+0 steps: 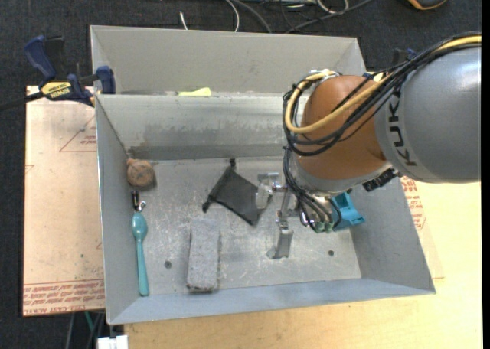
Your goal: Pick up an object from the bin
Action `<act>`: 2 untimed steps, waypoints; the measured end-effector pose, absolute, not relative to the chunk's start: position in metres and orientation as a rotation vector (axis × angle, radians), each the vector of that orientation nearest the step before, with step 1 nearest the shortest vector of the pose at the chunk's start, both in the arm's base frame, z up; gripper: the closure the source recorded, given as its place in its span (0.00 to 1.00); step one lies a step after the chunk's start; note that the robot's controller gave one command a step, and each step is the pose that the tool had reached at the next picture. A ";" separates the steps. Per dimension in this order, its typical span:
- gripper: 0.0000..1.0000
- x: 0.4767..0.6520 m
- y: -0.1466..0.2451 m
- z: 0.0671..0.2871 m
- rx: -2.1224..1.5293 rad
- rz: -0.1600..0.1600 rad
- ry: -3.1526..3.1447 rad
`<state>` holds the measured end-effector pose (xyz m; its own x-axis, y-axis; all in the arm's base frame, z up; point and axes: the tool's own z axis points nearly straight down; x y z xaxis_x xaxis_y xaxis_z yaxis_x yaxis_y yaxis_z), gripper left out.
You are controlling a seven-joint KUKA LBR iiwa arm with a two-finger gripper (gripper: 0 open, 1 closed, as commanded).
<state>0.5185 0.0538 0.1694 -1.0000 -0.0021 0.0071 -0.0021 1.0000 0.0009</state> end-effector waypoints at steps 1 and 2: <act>0.00 0.520 0.054 0.173 0.001 -0.002 -3.142; 0.00 0.558 0.052 0.111 0.072 -0.004 -3.148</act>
Offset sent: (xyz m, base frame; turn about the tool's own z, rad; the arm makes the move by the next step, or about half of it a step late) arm 0.0501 -0.0031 -0.0856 -0.0610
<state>0.5579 0.0519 0.1108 -0.9989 -0.0456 -0.0071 -0.0456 0.9990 0.0022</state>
